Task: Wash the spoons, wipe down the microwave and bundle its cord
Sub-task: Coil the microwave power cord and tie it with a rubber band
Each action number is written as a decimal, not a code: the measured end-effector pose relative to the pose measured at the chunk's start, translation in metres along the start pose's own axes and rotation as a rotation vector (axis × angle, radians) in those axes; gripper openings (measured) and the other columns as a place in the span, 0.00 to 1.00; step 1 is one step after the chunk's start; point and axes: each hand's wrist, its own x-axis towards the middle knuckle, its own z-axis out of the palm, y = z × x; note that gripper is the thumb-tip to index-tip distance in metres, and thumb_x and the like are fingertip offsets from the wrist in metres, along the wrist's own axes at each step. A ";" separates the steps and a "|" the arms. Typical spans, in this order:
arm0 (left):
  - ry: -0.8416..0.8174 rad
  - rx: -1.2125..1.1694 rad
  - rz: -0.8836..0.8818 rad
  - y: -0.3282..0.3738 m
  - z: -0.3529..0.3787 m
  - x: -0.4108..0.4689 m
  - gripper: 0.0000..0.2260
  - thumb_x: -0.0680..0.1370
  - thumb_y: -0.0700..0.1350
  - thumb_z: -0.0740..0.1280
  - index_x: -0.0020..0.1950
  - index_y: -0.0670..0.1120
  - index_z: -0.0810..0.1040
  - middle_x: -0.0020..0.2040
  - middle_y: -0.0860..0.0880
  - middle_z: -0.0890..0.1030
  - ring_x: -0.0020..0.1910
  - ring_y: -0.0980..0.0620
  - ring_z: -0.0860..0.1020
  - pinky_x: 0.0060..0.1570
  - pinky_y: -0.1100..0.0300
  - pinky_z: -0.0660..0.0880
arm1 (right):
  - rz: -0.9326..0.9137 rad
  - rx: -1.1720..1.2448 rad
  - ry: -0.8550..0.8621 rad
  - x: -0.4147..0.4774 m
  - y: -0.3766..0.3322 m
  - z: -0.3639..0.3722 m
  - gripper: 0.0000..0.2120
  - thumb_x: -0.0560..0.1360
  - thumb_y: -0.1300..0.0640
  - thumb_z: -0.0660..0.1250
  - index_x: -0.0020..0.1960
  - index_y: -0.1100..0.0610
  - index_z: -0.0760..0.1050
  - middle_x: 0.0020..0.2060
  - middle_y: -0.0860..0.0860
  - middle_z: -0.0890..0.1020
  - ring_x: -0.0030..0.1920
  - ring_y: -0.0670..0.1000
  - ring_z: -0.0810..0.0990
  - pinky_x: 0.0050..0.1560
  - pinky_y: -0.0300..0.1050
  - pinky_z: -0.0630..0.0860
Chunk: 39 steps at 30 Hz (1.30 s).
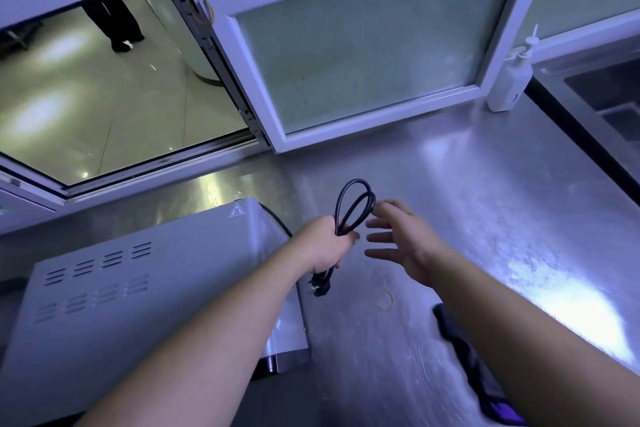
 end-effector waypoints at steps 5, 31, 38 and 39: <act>-0.009 0.100 -0.011 0.009 0.004 0.004 0.15 0.83 0.58 0.61 0.46 0.49 0.78 0.34 0.50 0.85 0.33 0.49 0.86 0.46 0.48 0.83 | -0.054 0.098 -0.039 0.004 -0.009 0.005 0.16 0.77 0.46 0.65 0.58 0.55 0.80 0.55 0.58 0.85 0.55 0.58 0.85 0.57 0.58 0.82; -0.017 0.266 0.016 -0.012 0.005 0.025 0.19 0.86 0.60 0.53 0.43 0.48 0.68 0.42 0.49 0.76 0.44 0.45 0.75 0.42 0.51 0.69 | -0.108 -0.312 0.189 0.073 0.038 -0.019 0.15 0.82 0.44 0.57 0.57 0.51 0.77 0.49 0.52 0.84 0.43 0.54 0.81 0.44 0.53 0.78; -0.035 0.297 -0.034 -0.017 0.012 0.038 0.21 0.87 0.59 0.50 0.42 0.46 0.66 0.42 0.47 0.74 0.39 0.46 0.72 0.40 0.51 0.68 | -0.043 -1.110 0.157 0.092 0.125 -0.075 0.12 0.77 0.57 0.62 0.58 0.51 0.79 0.51 0.52 0.82 0.50 0.56 0.79 0.44 0.44 0.70; -0.039 0.306 -0.034 -0.018 0.013 0.039 0.21 0.87 0.59 0.50 0.42 0.46 0.65 0.41 0.48 0.74 0.38 0.46 0.71 0.39 0.51 0.67 | -0.044 -1.159 0.138 0.092 0.134 -0.076 0.12 0.76 0.56 0.63 0.57 0.51 0.79 0.52 0.53 0.81 0.50 0.56 0.79 0.44 0.44 0.70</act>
